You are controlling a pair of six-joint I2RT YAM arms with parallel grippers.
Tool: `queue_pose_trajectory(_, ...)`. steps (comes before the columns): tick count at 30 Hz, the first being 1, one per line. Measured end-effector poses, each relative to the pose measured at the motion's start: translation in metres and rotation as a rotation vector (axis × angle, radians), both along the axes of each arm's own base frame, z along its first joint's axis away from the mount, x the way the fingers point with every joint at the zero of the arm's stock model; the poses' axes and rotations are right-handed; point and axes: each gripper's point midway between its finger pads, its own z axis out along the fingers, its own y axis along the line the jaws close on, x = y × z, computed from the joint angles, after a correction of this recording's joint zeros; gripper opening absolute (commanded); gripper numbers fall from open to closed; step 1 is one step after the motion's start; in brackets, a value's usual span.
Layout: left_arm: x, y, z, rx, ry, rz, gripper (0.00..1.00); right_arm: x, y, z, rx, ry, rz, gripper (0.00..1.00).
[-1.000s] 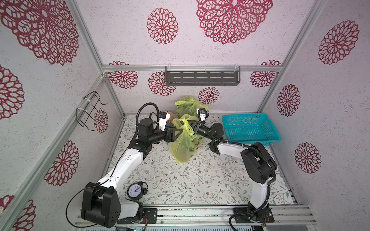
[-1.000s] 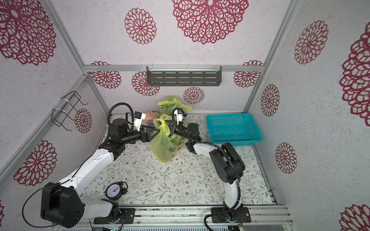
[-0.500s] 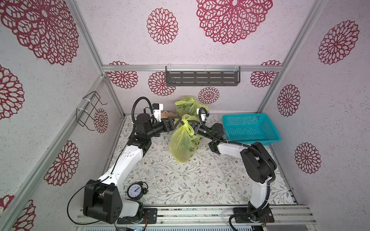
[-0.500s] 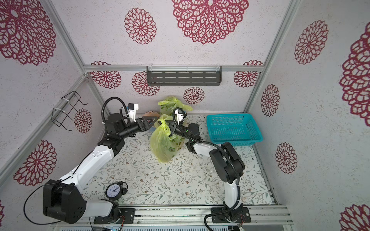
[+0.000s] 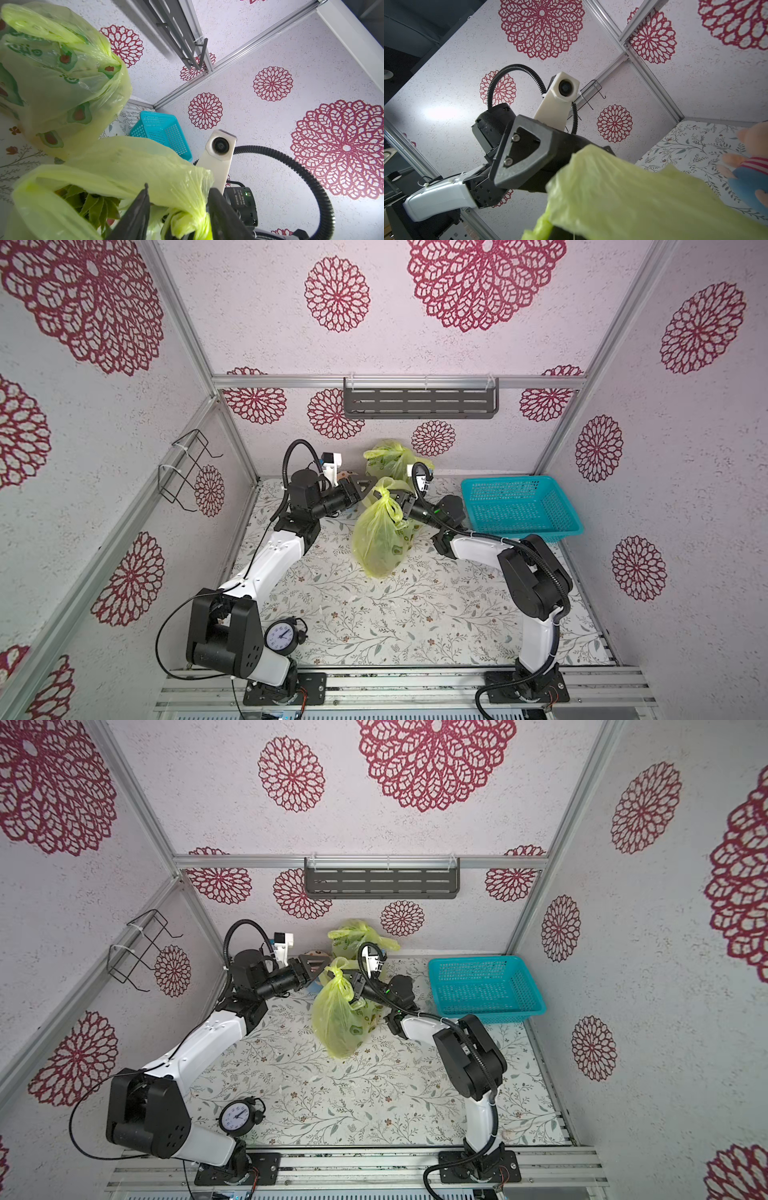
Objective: Place the pineapple into a plastic bag & tie a knot
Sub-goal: Tie the plastic bag at the center of the board.
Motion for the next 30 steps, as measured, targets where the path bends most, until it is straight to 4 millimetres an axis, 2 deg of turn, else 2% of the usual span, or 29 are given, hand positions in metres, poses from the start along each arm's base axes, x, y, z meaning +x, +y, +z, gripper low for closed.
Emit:
queue_pose_trajectory(7,-0.002,-0.005,0.007,-0.037,-0.008,-0.03,0.33,0.001,0.0,-0.001,0.003,0.004,0.002,0.0)
queue_pose_trajectory(16,-0.002,-0.005,-0.001,-0.032,0.011,-0.024,0.38,0.004,0.002,0.001,0.013,0.011,0.008,0.0)
queue_pose_trajectory(21,-0.003,-0.007,-0.003,-0.026,0.013,-0.028,0.21,0.003,0.002,0.002,0.017,0.017,0.015,0.0)
queue_pose_trajectory(25,-0.004,-0.008,-0.001,-0.028,0.006,-0.028,0.0,0.002,0.002,0.003,0.02,0.013,0.02,0.0)
queue_pose_trajectory(27,-0.004,-0.008,0.0,-0.031,0.001,-0.029,0.0,0.002,0.001,0.004,0.022,0.011,0.022,0.0)
queue_pose_trajectory(30,-0.004,-0.008,0.0,-0.028,0.0,-0.028,0.0,0.002,0.001,0.003,0.021,0.01,0.023,0.17)
